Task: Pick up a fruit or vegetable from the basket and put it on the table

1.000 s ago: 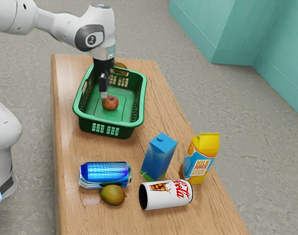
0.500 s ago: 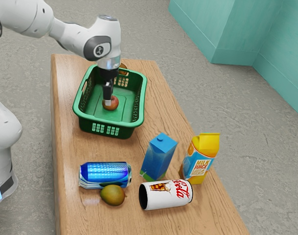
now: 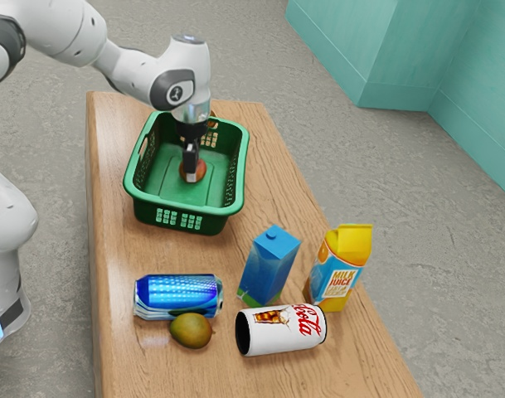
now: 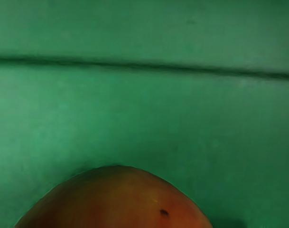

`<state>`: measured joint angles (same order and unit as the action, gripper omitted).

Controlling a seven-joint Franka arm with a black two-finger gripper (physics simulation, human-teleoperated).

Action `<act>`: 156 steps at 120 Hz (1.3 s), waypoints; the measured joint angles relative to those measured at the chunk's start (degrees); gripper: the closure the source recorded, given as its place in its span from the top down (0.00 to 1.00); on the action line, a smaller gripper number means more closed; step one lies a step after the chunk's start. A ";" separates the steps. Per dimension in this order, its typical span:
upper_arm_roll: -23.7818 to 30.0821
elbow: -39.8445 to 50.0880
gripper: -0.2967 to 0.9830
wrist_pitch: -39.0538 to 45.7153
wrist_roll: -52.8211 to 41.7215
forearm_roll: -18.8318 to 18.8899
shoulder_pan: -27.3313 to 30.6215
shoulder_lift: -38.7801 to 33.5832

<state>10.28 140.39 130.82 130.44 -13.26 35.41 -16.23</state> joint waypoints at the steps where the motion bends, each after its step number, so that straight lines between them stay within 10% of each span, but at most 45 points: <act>1: 0.00 0.00 0.75 0.07 -0.01 0.00 0.00 0.04; 24: 0.00 -0.01 0.53 1.42 -0.26 -0.09 0.00 1.10; 57: 0.39 -1.97 0.50 1.97 -0.98 -0.18 -0.97 -1.90; 76: 3.92 -11.79 0.51 1.93 -1.54 3.95 -1.70 -3.10; 98: 7.71 -32.98 0.51 1.94 -2.06 10.72 -4.27 13.96; 156: 7.47 -40.89 0.75 -0.48 -4.39 17.56 -7.93 18.94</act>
<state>17.76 99.49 130.35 126.06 4.30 27.48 2.71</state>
